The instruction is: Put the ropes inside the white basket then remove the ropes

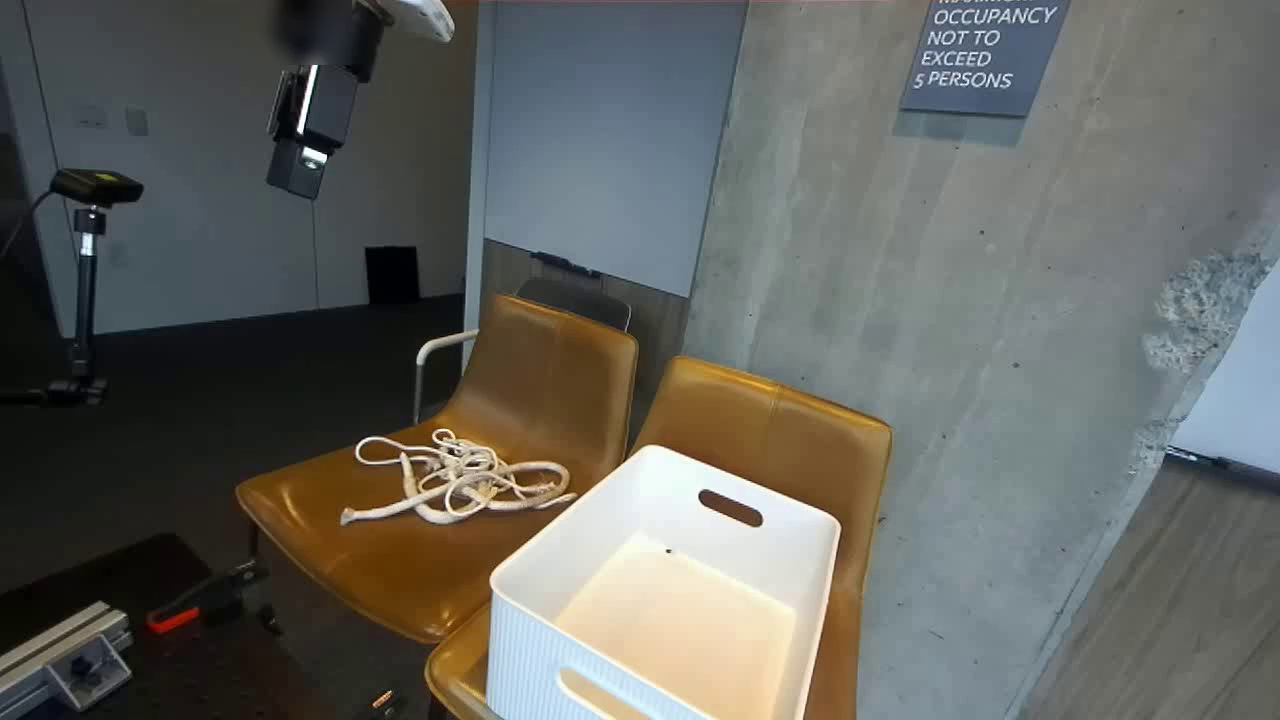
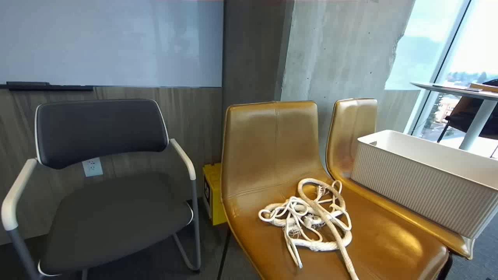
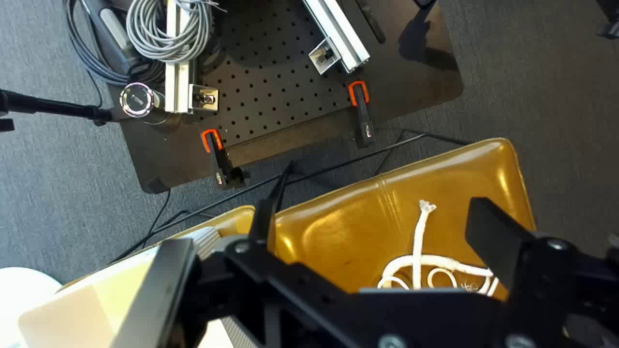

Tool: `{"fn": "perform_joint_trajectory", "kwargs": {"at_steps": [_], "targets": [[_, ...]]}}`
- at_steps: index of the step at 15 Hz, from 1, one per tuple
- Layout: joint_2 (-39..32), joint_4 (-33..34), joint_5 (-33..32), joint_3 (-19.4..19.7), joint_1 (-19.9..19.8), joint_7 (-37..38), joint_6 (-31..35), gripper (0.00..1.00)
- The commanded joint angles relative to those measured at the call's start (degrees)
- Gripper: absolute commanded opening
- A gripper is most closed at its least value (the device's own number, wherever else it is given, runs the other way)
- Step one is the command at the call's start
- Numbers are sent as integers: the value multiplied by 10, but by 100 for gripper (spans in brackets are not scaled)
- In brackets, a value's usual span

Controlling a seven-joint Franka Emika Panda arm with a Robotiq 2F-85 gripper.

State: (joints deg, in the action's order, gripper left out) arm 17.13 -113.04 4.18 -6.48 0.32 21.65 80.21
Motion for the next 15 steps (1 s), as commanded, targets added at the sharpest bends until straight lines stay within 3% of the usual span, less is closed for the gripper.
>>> {"fn": "perform_joint_trajectory", "kwargs": {"at_steps": [1, 9, 11, 15], "targets": [[-1, 2, -1, 2, 2, 0, -1, 100], [-13, 13, -2, -2, 6, -5, 6, 100], [-42, 33, -22, -19, 21, -25, 42, 100], [-118, 60, -53, -51, 53, -44, 177, 100]]}}
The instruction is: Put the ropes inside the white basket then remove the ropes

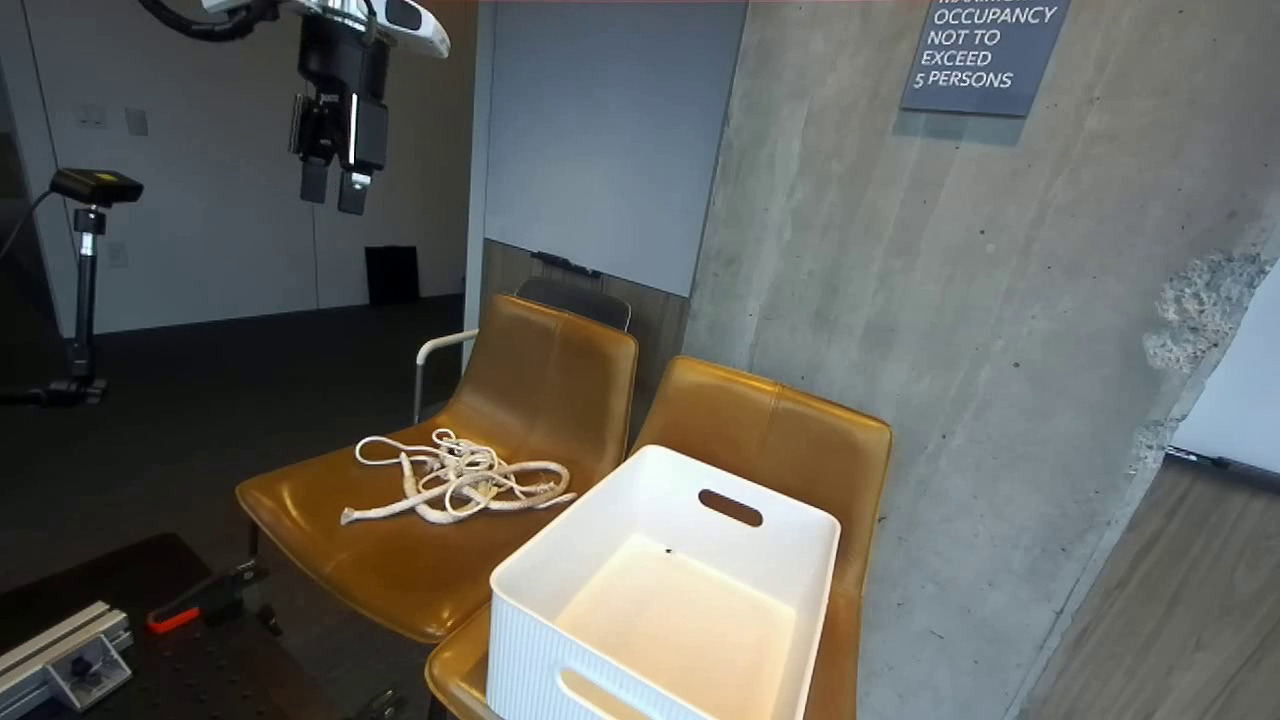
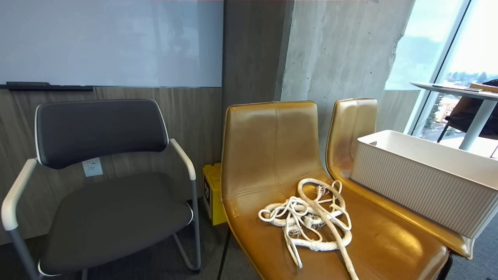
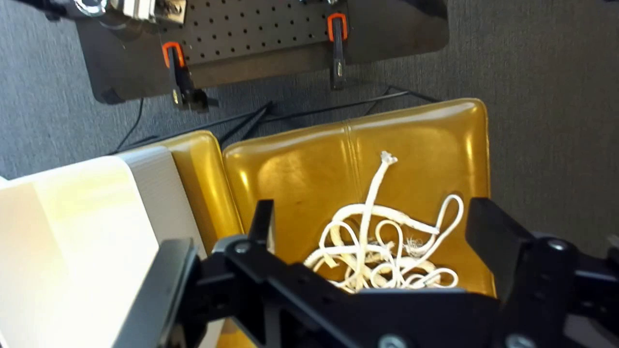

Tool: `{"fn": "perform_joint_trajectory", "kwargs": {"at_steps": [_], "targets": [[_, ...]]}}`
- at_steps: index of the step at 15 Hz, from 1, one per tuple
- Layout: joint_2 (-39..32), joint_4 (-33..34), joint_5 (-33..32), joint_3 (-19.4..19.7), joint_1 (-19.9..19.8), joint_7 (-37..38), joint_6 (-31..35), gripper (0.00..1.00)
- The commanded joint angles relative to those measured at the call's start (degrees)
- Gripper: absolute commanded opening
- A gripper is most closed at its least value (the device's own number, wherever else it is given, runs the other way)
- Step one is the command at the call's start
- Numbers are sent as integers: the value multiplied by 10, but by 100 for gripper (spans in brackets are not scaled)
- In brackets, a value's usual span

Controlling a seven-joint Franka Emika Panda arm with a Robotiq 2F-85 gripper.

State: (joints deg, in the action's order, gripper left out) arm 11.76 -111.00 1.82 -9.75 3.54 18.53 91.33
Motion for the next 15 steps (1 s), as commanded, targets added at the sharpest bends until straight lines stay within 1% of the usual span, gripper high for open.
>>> {"fn": "perform_joint_trajectory", "kwargs": {"at_steps": [1, 3, 5, 9, 11, 15], "targets": [[-85, 48, -43, -24, 30, -16, 96, 100], [-133, 65, -80, -30, 45, -26, 149, 100], [-177, 78, -108, -26, 57, -41, 197, 100], [-292, 122, -173, -2, 65, -71, 252, 100], [-347, 153, -185, 12, 64, -102, 275, 100], [-457, 229, -187, 37, 64, -174, 314, 100]]}}
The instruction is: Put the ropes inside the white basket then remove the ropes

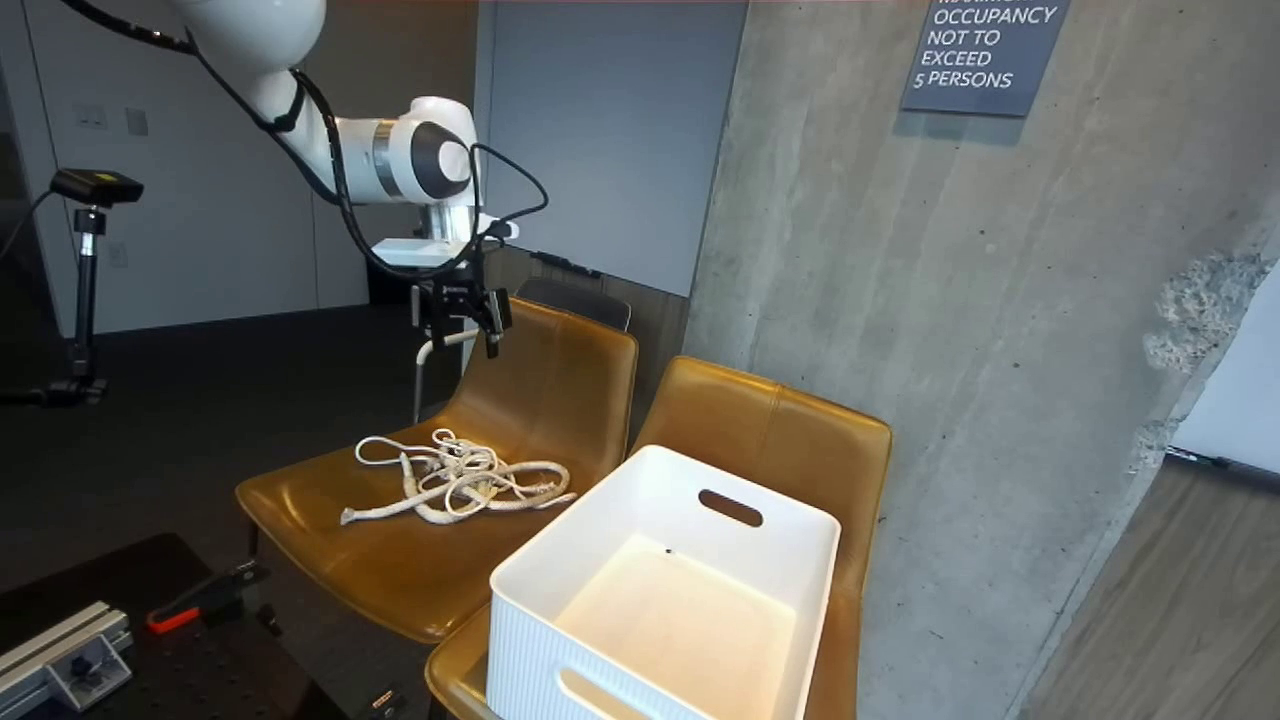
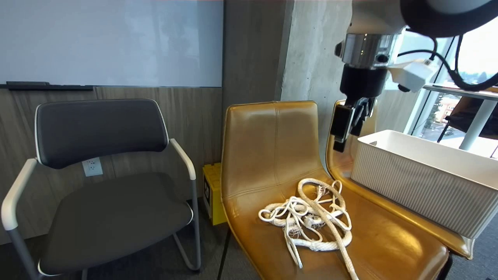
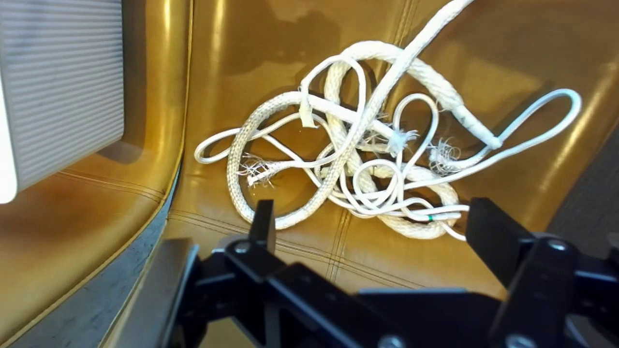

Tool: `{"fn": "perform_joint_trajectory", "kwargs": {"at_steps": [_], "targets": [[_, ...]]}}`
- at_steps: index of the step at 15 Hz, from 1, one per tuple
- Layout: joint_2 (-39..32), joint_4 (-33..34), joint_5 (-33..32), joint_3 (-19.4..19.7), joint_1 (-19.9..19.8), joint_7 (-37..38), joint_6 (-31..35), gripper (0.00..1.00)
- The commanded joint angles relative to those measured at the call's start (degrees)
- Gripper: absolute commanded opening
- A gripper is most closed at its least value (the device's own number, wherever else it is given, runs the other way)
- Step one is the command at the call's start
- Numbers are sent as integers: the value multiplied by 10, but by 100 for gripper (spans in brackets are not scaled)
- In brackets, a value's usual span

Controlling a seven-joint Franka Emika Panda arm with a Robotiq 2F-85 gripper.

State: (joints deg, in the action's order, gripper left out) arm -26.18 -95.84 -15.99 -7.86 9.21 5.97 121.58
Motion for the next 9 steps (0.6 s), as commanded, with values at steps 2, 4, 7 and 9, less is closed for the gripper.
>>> {"fn": "perform_joint_trajectory", "kwargs": {"at_steps": [2, 4, 7, 9], "targets": [[-127, 115, -2, 27, 2, -83, 25, 100], [-171, 146, 5, 33, -4, -108, 36, 100], [-222, 179, 11, 37, -10, -136, 49, 100], [-248, 198, 18, 35, -12, -145, 49, 100]]}}
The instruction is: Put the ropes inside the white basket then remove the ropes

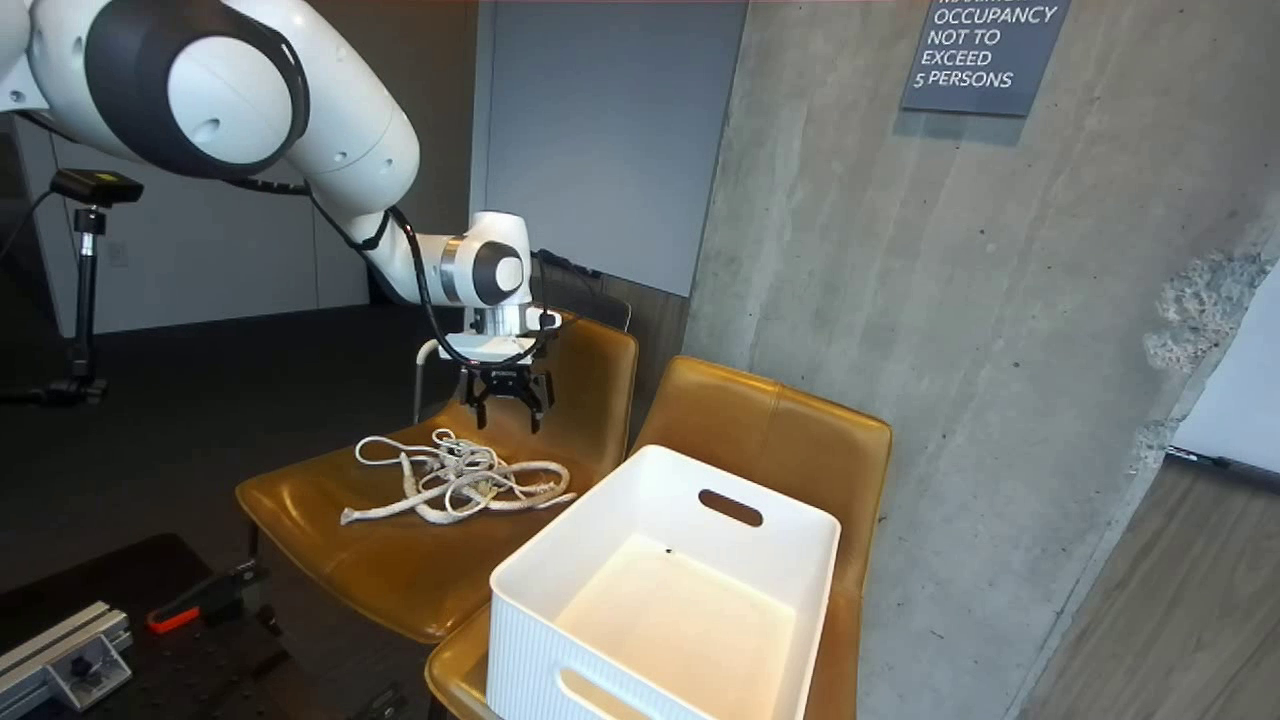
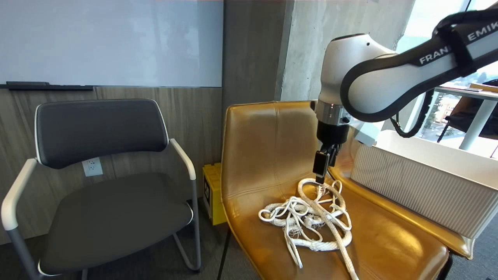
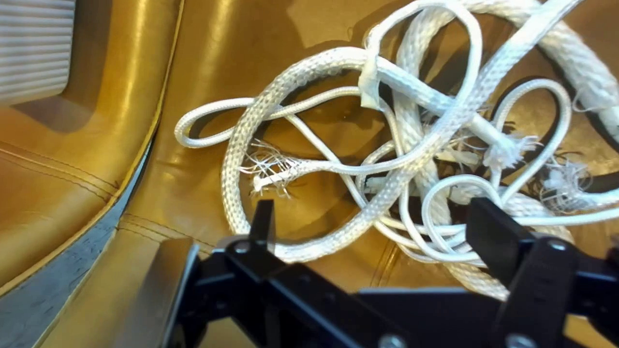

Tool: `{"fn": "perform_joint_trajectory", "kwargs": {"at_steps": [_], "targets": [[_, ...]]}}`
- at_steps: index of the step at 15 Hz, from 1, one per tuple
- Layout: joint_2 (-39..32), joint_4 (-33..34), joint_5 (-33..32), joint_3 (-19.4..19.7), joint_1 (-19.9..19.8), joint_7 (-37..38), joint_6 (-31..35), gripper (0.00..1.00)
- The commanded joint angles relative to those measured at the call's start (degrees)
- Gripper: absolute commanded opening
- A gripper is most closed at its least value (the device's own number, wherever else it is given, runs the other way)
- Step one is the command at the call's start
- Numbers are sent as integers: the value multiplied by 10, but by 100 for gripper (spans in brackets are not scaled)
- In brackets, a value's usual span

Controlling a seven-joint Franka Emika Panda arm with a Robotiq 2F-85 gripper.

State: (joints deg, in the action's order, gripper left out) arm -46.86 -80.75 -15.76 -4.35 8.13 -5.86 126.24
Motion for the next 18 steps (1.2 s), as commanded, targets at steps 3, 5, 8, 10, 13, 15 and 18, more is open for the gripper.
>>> {"fn": "perform_joint_trajectory", "kwargs": {"at_steps": [3, 5, 8, 10, 13, 15, 18], "targets": [[-72, 86, 33, -6, -3, -30, -8, 100], [-93, 115, 50, -10, -5, -31, -14, 100], [-118, 146, 75, -14, -6, -36, -22, 100], [-133, 154, 91, -18, -4, -35, -23, 100], [-150, 151, 103, -22, 3, -30, -18, 100], [-165, 157, 102, -23, 6, -33, -20, 100], [-185, 169, 93, -15, 12, -35, -22, 100]]}}
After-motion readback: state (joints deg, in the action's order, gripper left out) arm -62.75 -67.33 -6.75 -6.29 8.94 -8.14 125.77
